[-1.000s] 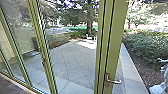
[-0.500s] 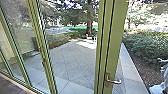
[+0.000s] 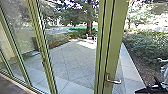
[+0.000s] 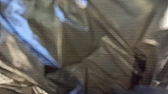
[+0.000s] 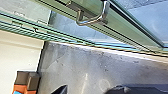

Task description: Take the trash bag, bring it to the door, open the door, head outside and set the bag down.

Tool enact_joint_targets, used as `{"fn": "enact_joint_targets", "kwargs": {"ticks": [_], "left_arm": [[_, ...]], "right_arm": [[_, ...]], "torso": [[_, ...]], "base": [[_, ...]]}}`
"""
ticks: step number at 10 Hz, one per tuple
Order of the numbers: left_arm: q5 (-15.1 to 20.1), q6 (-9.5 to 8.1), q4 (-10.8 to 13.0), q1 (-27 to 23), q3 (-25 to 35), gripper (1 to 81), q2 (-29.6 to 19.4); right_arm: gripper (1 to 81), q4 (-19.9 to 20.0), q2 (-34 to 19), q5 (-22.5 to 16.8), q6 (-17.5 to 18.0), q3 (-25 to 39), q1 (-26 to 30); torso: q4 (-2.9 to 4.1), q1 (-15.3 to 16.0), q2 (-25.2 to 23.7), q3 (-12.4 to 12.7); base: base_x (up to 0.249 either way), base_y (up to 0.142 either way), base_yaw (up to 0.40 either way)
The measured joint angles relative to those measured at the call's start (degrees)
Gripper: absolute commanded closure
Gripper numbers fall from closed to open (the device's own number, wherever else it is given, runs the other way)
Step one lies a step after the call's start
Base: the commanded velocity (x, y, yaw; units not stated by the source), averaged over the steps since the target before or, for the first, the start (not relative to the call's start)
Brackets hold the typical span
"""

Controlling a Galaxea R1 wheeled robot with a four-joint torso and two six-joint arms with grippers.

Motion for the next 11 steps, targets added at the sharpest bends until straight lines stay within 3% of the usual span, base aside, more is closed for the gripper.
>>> {"fn": "enact_joint_targets", "kwargs": {"ticks": [2,5,6,9,11], "left_arm": [[-0.11,-0.11,0.0,0.17,-0.05,81.1,0.13],[-0.22,-0.13,0.0,0.15,-0.09,81.1,0.13],[-0.17,-0.11,0.0,0.17,-0.26,81.1,0.18],[-0.17,-0.13,-0.02,0.23,-2.27,81.1,1.07],[-0.15,-0.11,-0.02,0.26,-2.54,81.1,1.26]], "right_arm": [[1.0,-5.25,1.68,-3.95,10.67,-1.38,2.24],[1.0,-17.31,4.96,-7.34,27.37,-1.44,4.83],[1.0,-19.61,6.47,-7.25,29.27,-1.63,4.94],[1.0,-20.11,10.54,-7.62,31.04,-6.51,5.74],[1.0,-20.09,14.1,-7.51,34.87,-9.02,5.71]], "torso": [[0.0,0.02,0.0,-0.02],[0.0,0.04,0.0,-0.02],[0.0,0.04,0.0,-0.05],[0.0,0.04,0.0,-0.05],[0.0,0.06,0.02,-0.07]], "base": [[0.0,0.0,0.0],[0.0,0.0,0.0],[0.0,0.0,0.0],[0.0,0.0,0.0],[0.0,0.0,0.0]]}}
